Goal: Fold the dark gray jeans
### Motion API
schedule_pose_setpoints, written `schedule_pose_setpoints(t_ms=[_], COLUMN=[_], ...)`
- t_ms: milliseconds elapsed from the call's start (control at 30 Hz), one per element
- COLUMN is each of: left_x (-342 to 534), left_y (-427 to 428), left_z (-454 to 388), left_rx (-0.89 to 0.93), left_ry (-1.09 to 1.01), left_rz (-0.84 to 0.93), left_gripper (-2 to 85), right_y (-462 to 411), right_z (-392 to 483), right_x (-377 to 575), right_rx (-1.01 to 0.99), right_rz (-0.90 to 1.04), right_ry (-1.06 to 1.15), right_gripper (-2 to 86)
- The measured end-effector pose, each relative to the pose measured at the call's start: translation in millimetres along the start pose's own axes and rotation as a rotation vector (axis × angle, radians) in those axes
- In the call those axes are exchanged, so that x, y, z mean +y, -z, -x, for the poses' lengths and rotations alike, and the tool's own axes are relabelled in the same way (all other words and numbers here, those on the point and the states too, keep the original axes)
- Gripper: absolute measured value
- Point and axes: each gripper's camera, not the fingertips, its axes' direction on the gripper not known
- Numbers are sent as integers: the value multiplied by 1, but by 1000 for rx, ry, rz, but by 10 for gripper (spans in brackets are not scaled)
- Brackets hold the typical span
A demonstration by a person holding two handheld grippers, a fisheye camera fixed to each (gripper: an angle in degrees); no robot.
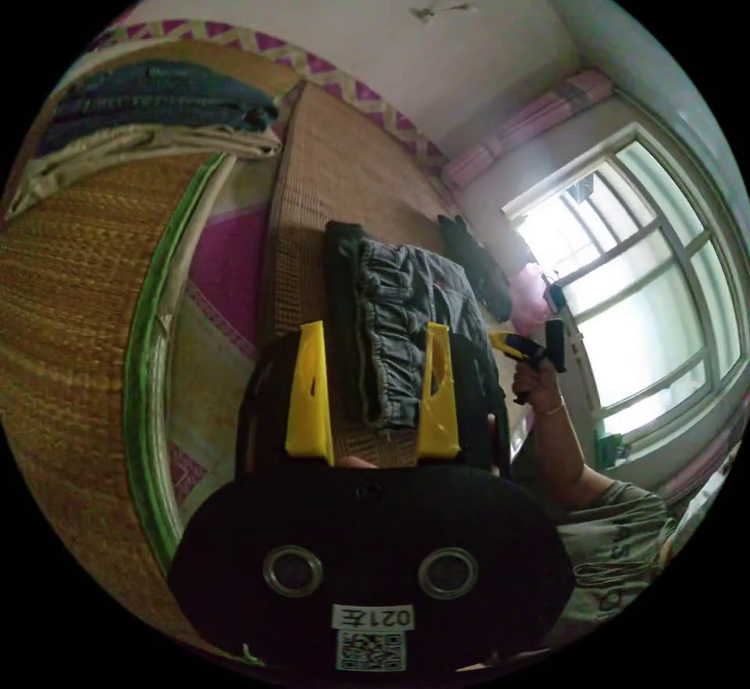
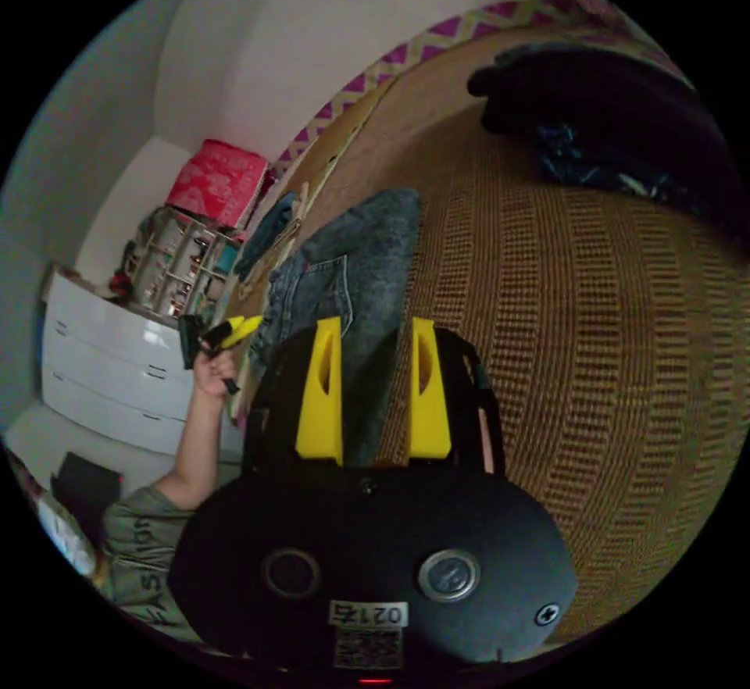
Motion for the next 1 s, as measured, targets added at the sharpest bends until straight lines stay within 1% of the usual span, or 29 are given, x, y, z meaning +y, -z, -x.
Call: schedule_pose_setpoints(t_ms=[67,100,167,200,233,300,367,400,500,567,633,733,800,867,1000], left_x=[-16,-19,-29,-32,-37,-41,-43,-43,-44,-53,-64,-101,-131,-175,-230], left_y=[-21,-24,-33,-37,-49,-55,-59,-59,-49,-37,-32,-42,-64,-107,-176], left_z=[15,15,14,14,16,19,35,38,22,-21,-59,-123,-163,-214,-275], left_rx=[12,-1,-9,5,57,89,177,193,171,129,120,162,186,221,228], left_ry=[8,-2,-31,-30,-18,-11,66,81,62,-37,-107,-173,-210,-234,-237], left_rz=[83,82,96,107,158,153,144,134,89,86,75,48,49,51,50], left_gripper=[173,171,158,147,127,106,81,75,61,57,57,57,58,59,62], right_y=[-6,-6,-9,-11,-18,-24,-26,-26,-17,2,27,91,137,196,258], right_z=[-30,-35,-54,-58,-63,-66,-68,-69,-70,-60,-51,-54,-64,-80,-116], right_x=[-33,-39,-64,-70,-81,-96,-110,-112,-119,-126,-132,-152,-170,-196,-238], right_rx=[-50,-63,-171,-197,-238,-229,-183,-176,-185,-202,-167,-161,-131,-40,85], right_rz=[70,77,110,123,148,163,172,172,157,148,130,47,-15,-95,-184], right_ry=[-64,-70,-104,-112,-121,-119,-94,-87,-41,29,92,153,172,172,126], right_gripper=[135,135,132,128,121,104,86,82,64,59,58,58,58,59,62])
